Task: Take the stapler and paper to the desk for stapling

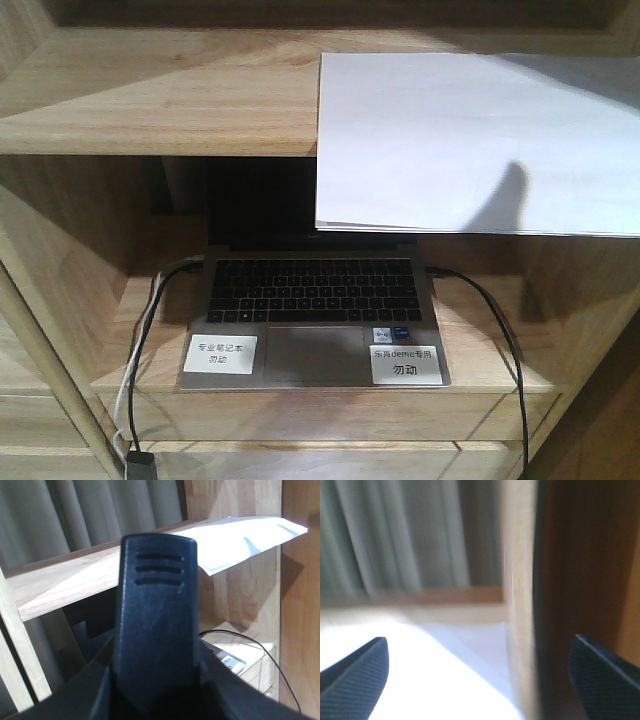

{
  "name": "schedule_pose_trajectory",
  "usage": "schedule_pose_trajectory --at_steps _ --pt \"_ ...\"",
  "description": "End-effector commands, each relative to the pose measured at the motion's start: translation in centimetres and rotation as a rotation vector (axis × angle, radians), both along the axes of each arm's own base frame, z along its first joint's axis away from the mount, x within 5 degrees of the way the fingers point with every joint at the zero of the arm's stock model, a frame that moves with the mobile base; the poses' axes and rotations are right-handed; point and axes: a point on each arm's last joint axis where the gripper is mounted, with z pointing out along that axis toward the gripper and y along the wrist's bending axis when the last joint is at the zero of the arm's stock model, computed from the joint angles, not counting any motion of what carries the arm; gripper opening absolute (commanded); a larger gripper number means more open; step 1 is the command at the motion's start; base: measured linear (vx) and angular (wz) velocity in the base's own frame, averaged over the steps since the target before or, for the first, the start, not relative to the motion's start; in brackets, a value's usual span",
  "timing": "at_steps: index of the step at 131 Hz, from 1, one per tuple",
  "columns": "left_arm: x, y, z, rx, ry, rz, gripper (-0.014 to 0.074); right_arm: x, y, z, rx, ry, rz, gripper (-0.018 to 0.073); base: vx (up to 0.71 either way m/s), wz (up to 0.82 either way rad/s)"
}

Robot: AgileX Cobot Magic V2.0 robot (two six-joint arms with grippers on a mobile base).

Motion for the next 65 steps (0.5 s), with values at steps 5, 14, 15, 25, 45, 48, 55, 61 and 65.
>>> schedule_pose_trajectory --at_steps 5,14,15,25,45,48,55,61,65 --pt "0.1 0.0 1.7 -0.089 -0.085 0.004 -0.0006 -0.3 -0.2 2.9 0.336 -0.278 0.013 0.0689 0.0 0.0" --pt "0.1 0.0 1.7 -0.089 -0.085 0.004 -0.0006 -0.5 -0.3 3.7 0.515 -0.367 0.041 0.0687 0.0 0.0" --pt "0.1 0.0 1.7 -0.089 -0.085 0.004 -0.0006 -0.6 -0.4 3.8 0.527 -0.382 0.044 0.0687 0.0 0.0" --pt "0.1 0.0 1.7 -0.089 -0.085 0.004 -0.0006 -0.6 -0.5 4.1 0.767 -0.452 0.099 0.0685 0.0 0.0" --pt "0.1 0.0 1.7 -0.089 -0.085 0.004 -0.0006 0.3 -0.4 3.1 1.048 -0.515 0.22 0.0678 0.0 0.0" --pt "0.1 0.0 1.7 -0.09 -0.086 0.004 -0.0006 0.4 -0.4 2.7 1.058 -0.516 0.229 0.0677 0.0 0.0" --pt "0.1 0.0 1.7 -0.09 -0.086 0.004 -0.0006 0.5 -0.2 2.0 1.065 -0.539 0.275 0.0675 0.0 0.0" --pt "0.1 0.0 1.7 -0.09 -0.086 0.004 -0.0006 0.7 -0.1 1.2 1.075 -0.543 0.303 0.0671 0.0 0.0" --pt "0.1 0.0 1.7 -0.09 -0.086 0.004 -0.0006 0.8 0.0 0.5 1.082 -0.541 0.319 0.0671 0.0 0.0"
